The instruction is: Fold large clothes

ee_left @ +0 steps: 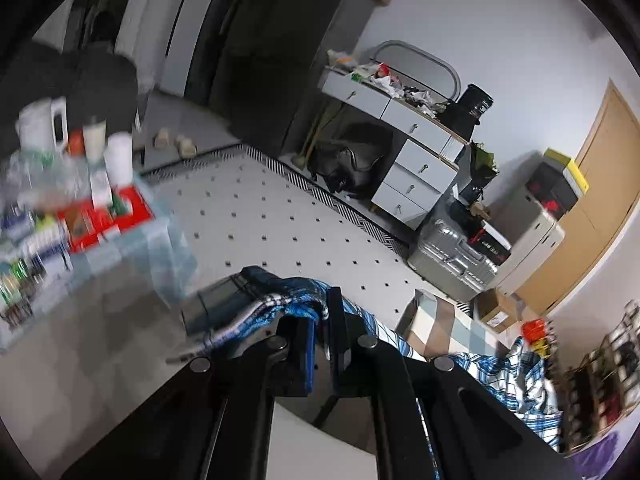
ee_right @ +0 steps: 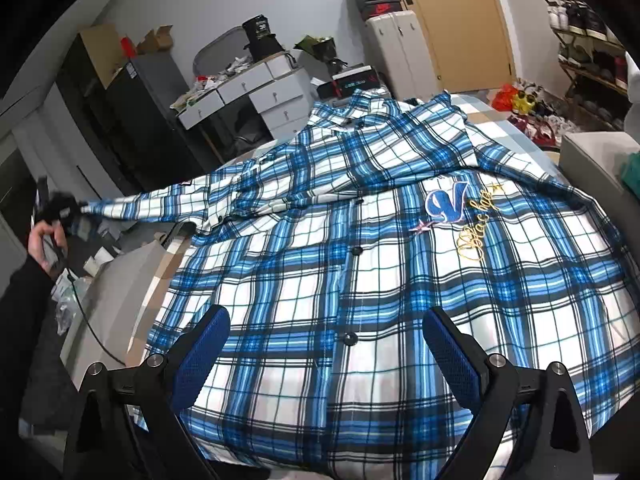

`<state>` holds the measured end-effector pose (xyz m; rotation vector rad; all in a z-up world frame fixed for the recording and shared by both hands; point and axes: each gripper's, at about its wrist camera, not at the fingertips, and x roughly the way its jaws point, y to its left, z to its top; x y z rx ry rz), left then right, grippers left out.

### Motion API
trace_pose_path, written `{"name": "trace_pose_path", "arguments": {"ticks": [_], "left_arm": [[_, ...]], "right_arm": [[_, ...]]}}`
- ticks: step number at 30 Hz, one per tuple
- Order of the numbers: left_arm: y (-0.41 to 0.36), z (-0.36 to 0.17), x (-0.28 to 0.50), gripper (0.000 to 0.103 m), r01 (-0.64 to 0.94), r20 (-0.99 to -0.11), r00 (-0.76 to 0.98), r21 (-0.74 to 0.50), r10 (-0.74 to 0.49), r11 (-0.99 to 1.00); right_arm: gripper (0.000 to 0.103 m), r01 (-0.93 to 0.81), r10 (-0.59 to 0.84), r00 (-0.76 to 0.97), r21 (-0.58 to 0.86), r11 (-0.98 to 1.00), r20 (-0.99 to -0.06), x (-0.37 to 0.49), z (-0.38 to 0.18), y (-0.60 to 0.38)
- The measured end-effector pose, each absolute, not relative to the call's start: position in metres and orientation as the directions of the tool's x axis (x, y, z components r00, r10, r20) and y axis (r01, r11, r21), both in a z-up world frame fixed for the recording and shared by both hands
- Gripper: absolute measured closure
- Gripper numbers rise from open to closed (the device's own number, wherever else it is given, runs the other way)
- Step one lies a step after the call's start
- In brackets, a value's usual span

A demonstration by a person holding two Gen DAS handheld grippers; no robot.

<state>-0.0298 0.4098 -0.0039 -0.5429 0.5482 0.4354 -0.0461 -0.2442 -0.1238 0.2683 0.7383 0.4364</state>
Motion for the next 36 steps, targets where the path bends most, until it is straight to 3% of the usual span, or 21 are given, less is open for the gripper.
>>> {"name": "trace_pose_path", "arguments": {"ticks": [6, 10, 14, 21, 24, 27, 30, 36], "left_arm": [[0.401, -0.005, -0.018, 0.102, -0.539, -0.591, 0.752, -0.298, 0.291, 0.788], [0.411, -0.017, -0.013, 0.102, -0.605, -0.665, 0.675, -0.251, 0.319, 0.756], [0.43, -0.022, -0.021, 0.102, -0.654, -0.688, 0.648, -0.285, 0.325, 0.701], [0.404, 0.009, -0.016, 0.102, -0.64, -0.623, 0.675, -0.23, 0.394, 0.733], [0.345, 0.049, 0.0, 0.102, -0.506, -0.518, 0.783, -0.206, 0.346, 0.837], [0.252, 0.091, 0.024, 0.102, -0.31, -0.45, 0.865, -0.136, 0.221, 0.941], [0.146, 0.111, 0.056, 0.102, -0.12, -0.504, 0.862, -0.098, 0.054, 0.988], [-0.075, 0.075, 0.1, 0.102, 0.257, -0.602, 0.768, -0.022, -0.218, 0.966]], "right_arm": [[0.005, -0.299, 0.493, 0.656, 0.403, 0.865, -0.571, -0.047, -0.121, -0.254], [0.005, -0.313, 0.535, 0.646, 0.45, 0.837, -0.545, -0.05, -0.119, -0.262], [0.005, -0.339, 0.569, 0.639, 0.475, 0.812, -0.518, -0.053, -0.115, -0.264], [0.005, -0.392, 0.62, 0.601, 0.49, 0.779, -0.504, -0.054, -0.111, -0.265], [0.005, -0.412, 0.618, 0.608, 0.468, 0.782, -0.498, -0.056, -0.108, -0.267], [0.005, -0.362, 0.561, 0.655, 0.441, 0.821, -0.507, -0.056, -0.107, -0.273], [0.005, -0.205, 0.388, 0.702, 0.352, 0.913, -0.597, -0.047, -0.116, -0.284], [0.005, -0.044, 0.367, 0.709, 0.481, 0.875, -0.602, -0.038, -0.126, -0.332]]}}
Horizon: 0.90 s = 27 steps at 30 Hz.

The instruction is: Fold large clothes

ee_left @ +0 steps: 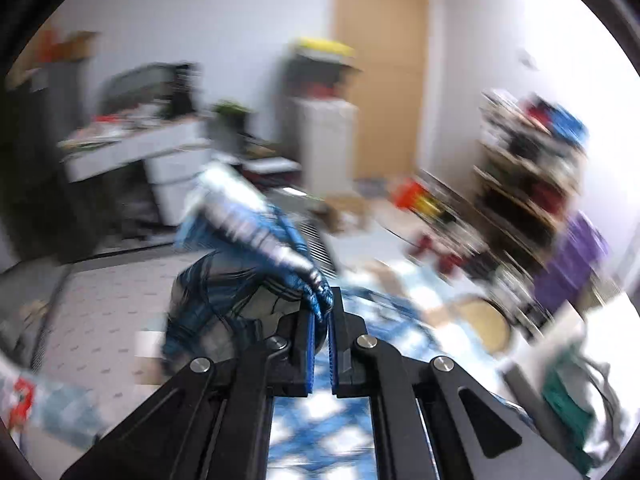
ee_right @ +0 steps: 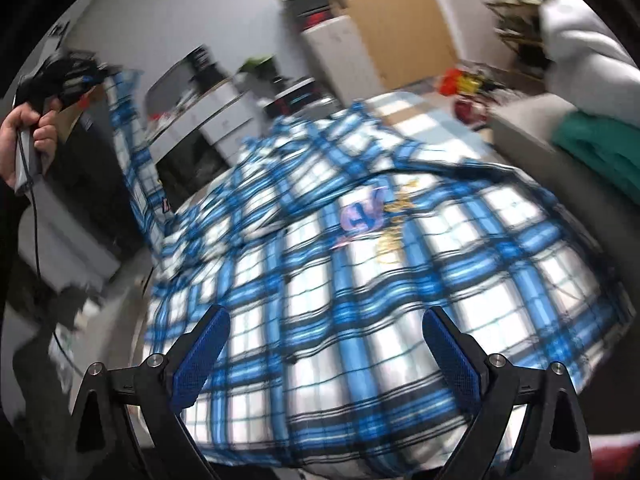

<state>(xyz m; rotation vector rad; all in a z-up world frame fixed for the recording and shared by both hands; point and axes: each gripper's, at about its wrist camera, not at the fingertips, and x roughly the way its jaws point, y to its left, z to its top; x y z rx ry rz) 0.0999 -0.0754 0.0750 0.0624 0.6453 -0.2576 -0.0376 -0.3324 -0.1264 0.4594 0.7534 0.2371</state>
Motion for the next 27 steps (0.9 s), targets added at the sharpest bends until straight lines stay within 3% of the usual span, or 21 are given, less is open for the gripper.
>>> {"name": "trace_pose_path", "arguments": {"ticks": [3, 7, 11, 15, 16, 17, 18, 19, 21, 25, 27], "left_arm": [[-0.167, 0.008, 0.127, 0.102, 0.34, -0.724, 0.643, -0.024, -0.251, 0.94], [-0.219, -0.081, 0.148, 0.102, 0.362, -0.824, 0.512, -0.052, -0.244, 0.931], [-0.233, -0.152, 0.155, 0.102, 0.347, -0.891, 0.426, 0.0, -0.157, 0.938], [-0.221, -0.174, 0.149, 0.1, 0.348, -0.923, 0.314, -0.105, -0.222, 0.932], [-0.224, -0.173, 0.147, 0.098, 0.357, -0.929, 0.291, -0.115, -0.228, 0.927], [-0.223, -0.172, 0.143, 0.087, 0.381, -0.935, 0.271, -0.114, -0.229, 0.918], [-0.222, -0.168, 0.138, 0.072, 0.408, -0.937, 0.257, -0.118, -0.238, 0.905], [-0.219, -0.165, 0.127, 0.064, 0.45, -0.935, 0.233, -0.142, -0.269, 0.882], [-0.203, -0.158, 0.113, 0.035, 0.49, -0.926, 0.216, -0.172, -0.31, 0.855], [-0.144, -0.147, 0.088, 0.033, 0.445, -0.9, 0.259, -0.211, -0.351, 0.87], [-0.104, -0.146, 0.075, 0.032, 0.381, -0.899, 0.316, -0.173, -0.304, 0.908]], "right_arm": [[0.005, 0.027, 0.345, 0.729, 0.529, 0.848, -0.591, -0.039, -0.13, -0.356], [0.005, 0.083, 0.257, 0.768, 0.49, 0.868, -0.586, -0.043, -0.124, -0.37], [0.005, 0.08, 0.281, 0.762, 0.516, 0.853, -0.583, -0.041, -0.126, -0.379], [0.005, 0.047, 0.32, 0.756, 0.535, 0.844, -0.571, -0.04, -0.125, -0.374], [0.005, 0.04, 0.324, 0.756, 0.534, 0.845, -0.569, -0.039, -0.126, -0.372], [0.005, 0.035, 0.328, 0.754, 0.533, 0.845, -0.569, -0.039, -0.126, -0.371], [0.005, 0.033, 0.333, 0.751, 0.536, 0.843, -0.57, -0.04, -0.128, -0.37], [0.005, 0.033, 0.337, 0.748, 0.54, 0.841, -0.572, -0.04, -0.129, -0.369], [0.005, 0.044, 0.336, 0.745, 0.544, 0.838, -0.577, -0.041, -0.129, -0.37], [0.005, 0.069, 0.33, 0.743, 0.557, 0.828, -0.583, -0.038, -0.133, -0.373], [0.005, 0.076, 0.337, 0.732, 0.562, 0.824, -0.592, -0.035, -0.136, -0.373]]}}
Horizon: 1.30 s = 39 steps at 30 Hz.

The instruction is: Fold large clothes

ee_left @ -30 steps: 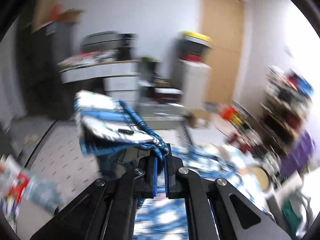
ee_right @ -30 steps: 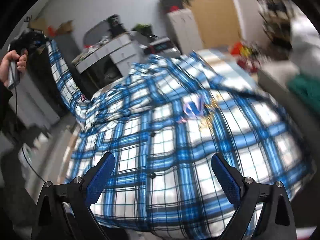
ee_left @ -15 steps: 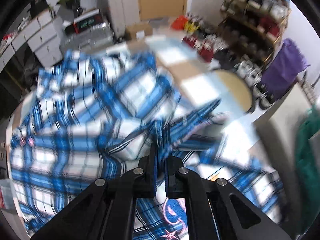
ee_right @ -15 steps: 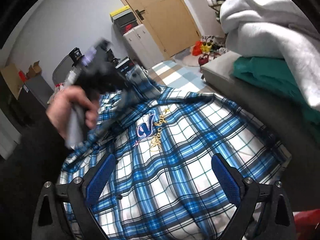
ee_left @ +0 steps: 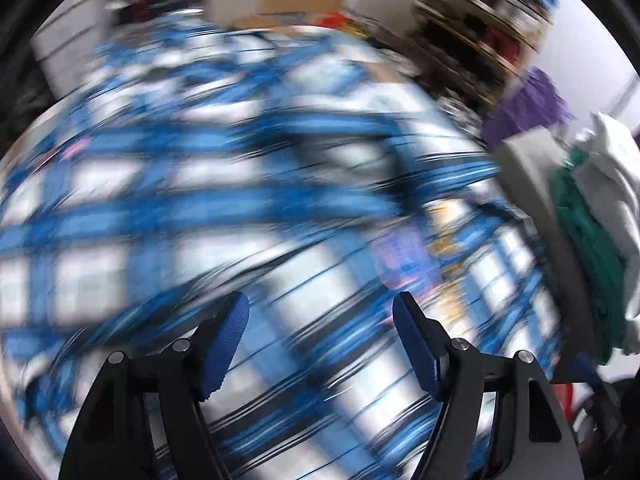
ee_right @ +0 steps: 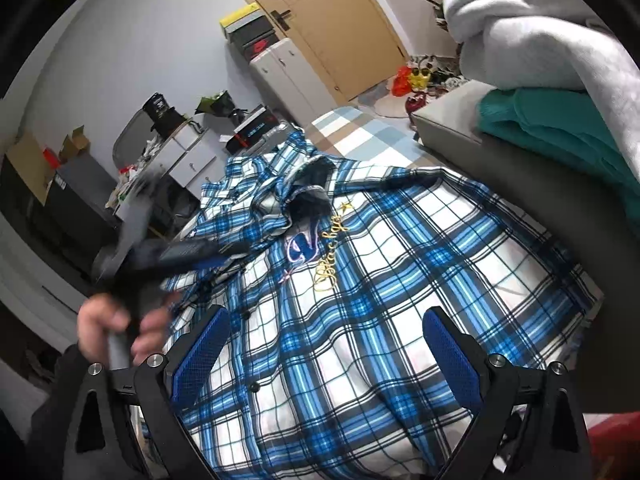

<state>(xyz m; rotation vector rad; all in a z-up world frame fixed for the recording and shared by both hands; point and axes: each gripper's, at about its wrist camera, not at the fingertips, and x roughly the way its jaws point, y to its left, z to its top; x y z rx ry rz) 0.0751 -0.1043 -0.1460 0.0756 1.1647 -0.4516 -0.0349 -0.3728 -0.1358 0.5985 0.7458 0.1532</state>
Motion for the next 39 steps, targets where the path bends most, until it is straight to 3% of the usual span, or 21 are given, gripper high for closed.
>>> {"name": "trace_pose_path", "arguments": {"ticks": [3, 5, 9, 12, 17, 19, 23, 24, 25, 27, 39], "left_arm": [[-0.046, -0.153, 0.066, 0.032, 0.302, -0.887, 0.381, -0.146, -0.259, 0.942], [-0.011, -0.162, 0.067, 0.032, 0.196, -0.876, 0.405, -0.199, -0.264, 0.96], [0.061, -0.179, 0.063, 0.032, -0.055, -0.799, 0.465, -0.455, -0.381, 0.889], [0.09, -0.178, 0.064, 0.032, -0.114, -0.71, 0.514, -0.613, -0.482, 0.782], [0.119, -0.193, 0.084, 0.031, -0.195, -0.602, 0.554, -0.765, -0.575, 0.614], [0.127, -0.201, 0.089, 0.031, -0.215, -0.546, 0.58, -0.819, -0.605, 0.532], [0.139, -0.201, 0.088, 0.032, -0.23, -0.511, 0.603, -0.846, -0.612, 0.48], [0.146, -0.199, 0.085, 0.045, -0.23, -0.519, 0.604, -0.84, -0.604, 0.492], [0.146, -0.199, 0.081, 0.071, -0.245, -0.559, 0.607, -0.808, -0.565, 0.536], [0.15, -0.199, 0.074, 0.091, -0.278, -0.626, 0.589, -0.75, -0.51, 0.6], [0.17, -0.205, 0.055, 0.093, -0.312, -0.625, 0.61, -0.754, -0.487, 0.578]], "right_arm": [[0.005, 0.069, 0.349, 0.712, 0.555, 0.829, -0.609, -0.028, -0.139, -0.364], [0.005, 0.06, 0.349, 0.701, 0.539, 0.84, -0.622, -0.024, -0.14, -0.357], [0.005, 0.051, 0.342, 0.682, 0.508, 0.86, -0.647, -0.021, -0.145, -0.344], [0.005, 0.067, 0.323, 0.674, 0.491, 0.869, -0.664, -0.019, -0.148, -0.342], [0.005, 0.11, 0.287, 0.669, 0.473, 0.874, -0.686, -0.016, -0.152, -0.343], [0.005, 0.12, 0.28, 0.663, 0.467, 0.876, -0.694, -0.016, -0.153, -0.343], [0.005, 0.123, 0.251, 0.665, 0.435, 0.892, -0.703, -0.018, -0.152, -0.342], [0.005, 0.123, 0.243, 0.669, 0.428, 0.895, -0.703, -0.019, -0.151, -0.342], [0.005, 0.124, 0.241, 0.67, 0.425, 0.896, -0.702, -0.019, -0.151, -0.343], [0.005, 0.128, 0.244, 0.667, 0.431, 0.893, -0.704, -0.018, -0.152, -0.344], [0.005, 0.075, 0.273, 0.663, 0.425, 0.902, -0.697, -0.009, -0.146, -0.338]]}}
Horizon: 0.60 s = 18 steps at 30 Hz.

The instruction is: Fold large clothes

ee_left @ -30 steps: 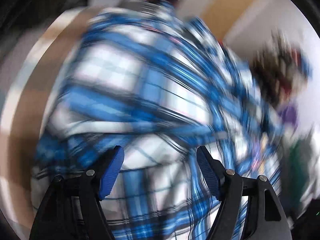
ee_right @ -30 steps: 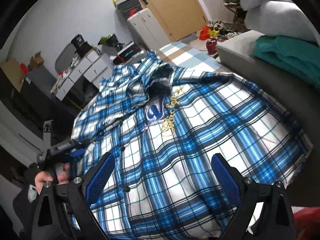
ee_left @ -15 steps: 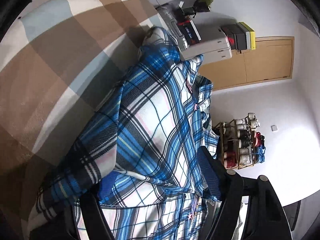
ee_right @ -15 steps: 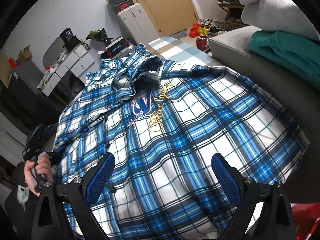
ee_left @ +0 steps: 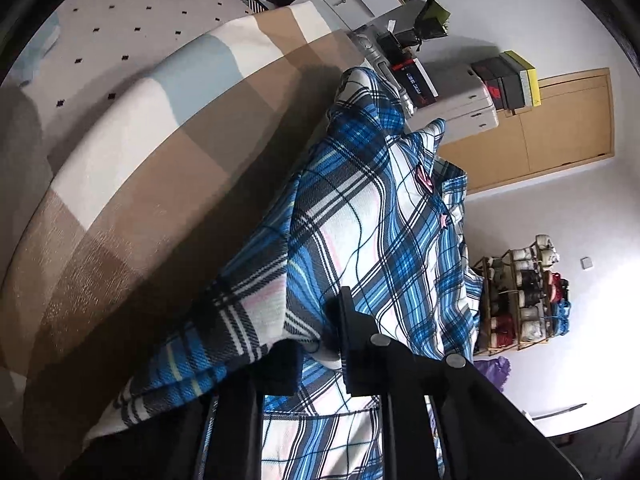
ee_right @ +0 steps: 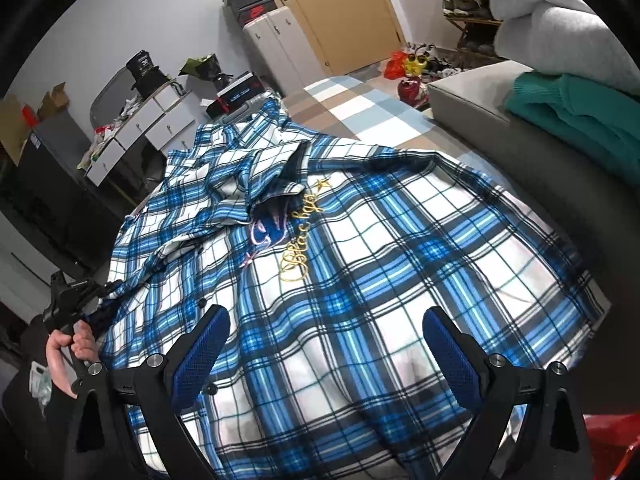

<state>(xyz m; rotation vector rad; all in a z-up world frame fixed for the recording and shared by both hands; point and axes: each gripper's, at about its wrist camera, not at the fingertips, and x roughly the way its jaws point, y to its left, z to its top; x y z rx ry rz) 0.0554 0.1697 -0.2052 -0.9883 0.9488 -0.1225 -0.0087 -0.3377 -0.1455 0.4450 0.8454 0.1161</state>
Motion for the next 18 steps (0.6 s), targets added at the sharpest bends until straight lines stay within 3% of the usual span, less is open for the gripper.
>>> {"name": "trace_pose_path", "arguments": {"ticks": [8, 15, 16, 18], "left_arm": [[0.162, -0.202, 0.064, 0.093, -0.309, -0.649, 0.595, -0.729, -0.474, 0.611], [0.147, -0.191, 0.069, 0.093, -0.253, -0.715, 0.578, -0.615, -0.392, 0.747], [0.144, -0.19, 0.07, 0.093, -0.243, -0.724, 0.577, -0.595, -0.379, 0.766], [0.142, -0.189, 0.071, 0.093, -0.233, -0.731, 0.578, -0.575, -0.363, 0.784]], "right_arm": [[0.005, -0.08, 0.296, 0.632, 0.319, 0.944, -0.717, 0.102, -0.114, -0.323], [0.007, 0.031, 0.314, 0.469, 0.371, 0.928, -0.826, 0.224, -0.157, -0.322], [0.016, 0.041, 0.316, 0.453, 0.374, 0.927, -0.834, 0.232, -0.162, -0.32], [0.054, 0.036, 0.32, 0.425, 0.37, 0.929, -0.846, 0.243, -0.165, -0.311]]}}
